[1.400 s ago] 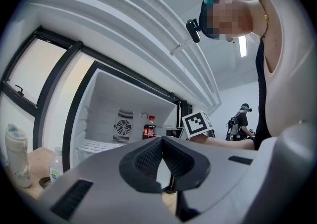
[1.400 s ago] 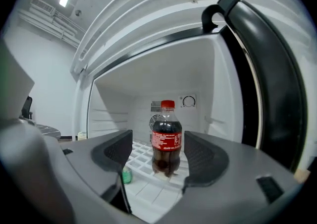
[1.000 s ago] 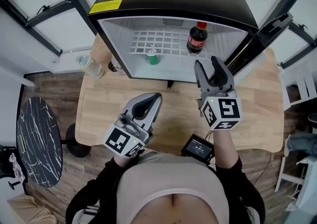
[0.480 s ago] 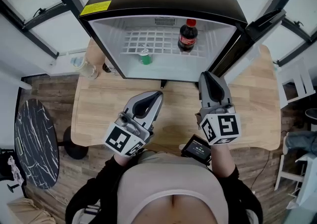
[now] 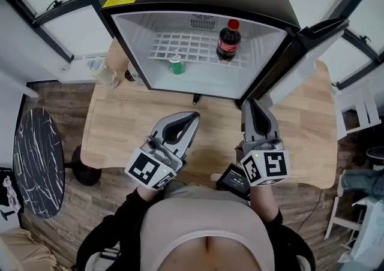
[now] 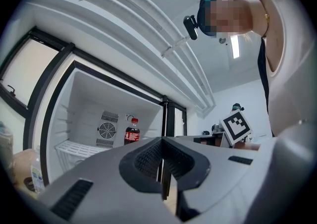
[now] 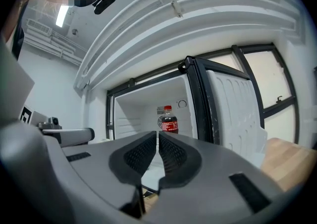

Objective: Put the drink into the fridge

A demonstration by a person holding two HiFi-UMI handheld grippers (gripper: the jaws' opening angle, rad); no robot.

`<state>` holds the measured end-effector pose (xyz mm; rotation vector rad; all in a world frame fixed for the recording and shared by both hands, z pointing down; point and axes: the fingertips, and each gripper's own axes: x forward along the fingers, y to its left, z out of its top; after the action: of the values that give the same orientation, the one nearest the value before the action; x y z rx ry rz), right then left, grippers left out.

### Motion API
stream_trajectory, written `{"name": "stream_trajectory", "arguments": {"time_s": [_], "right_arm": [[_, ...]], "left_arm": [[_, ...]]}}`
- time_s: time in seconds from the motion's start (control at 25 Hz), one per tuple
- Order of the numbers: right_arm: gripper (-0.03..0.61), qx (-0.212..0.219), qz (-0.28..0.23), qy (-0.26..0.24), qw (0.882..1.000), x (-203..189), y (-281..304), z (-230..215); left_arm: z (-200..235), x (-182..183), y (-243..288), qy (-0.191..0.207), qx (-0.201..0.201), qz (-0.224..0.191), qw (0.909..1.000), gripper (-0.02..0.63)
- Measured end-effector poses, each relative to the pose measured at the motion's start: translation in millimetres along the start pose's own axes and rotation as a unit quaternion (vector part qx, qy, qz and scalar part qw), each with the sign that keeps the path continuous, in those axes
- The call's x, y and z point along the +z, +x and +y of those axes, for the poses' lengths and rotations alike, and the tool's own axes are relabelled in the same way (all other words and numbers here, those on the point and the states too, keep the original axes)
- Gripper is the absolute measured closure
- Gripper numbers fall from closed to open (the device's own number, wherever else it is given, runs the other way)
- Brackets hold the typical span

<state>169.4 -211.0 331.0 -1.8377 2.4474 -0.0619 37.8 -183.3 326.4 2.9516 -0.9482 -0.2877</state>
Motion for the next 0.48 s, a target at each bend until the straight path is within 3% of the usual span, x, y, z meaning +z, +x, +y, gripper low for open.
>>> {"name": "stream_trajectory", "arguments": {"time_s": [0.48], "right_arm": [[0.541, 0.01, 0.01, 0.0, 1.0, -5, -37, 37]], "left_arm": [[-24, 18, -42, 0.006, -0.005, -0.01, 0.9999, 0.609]]}}
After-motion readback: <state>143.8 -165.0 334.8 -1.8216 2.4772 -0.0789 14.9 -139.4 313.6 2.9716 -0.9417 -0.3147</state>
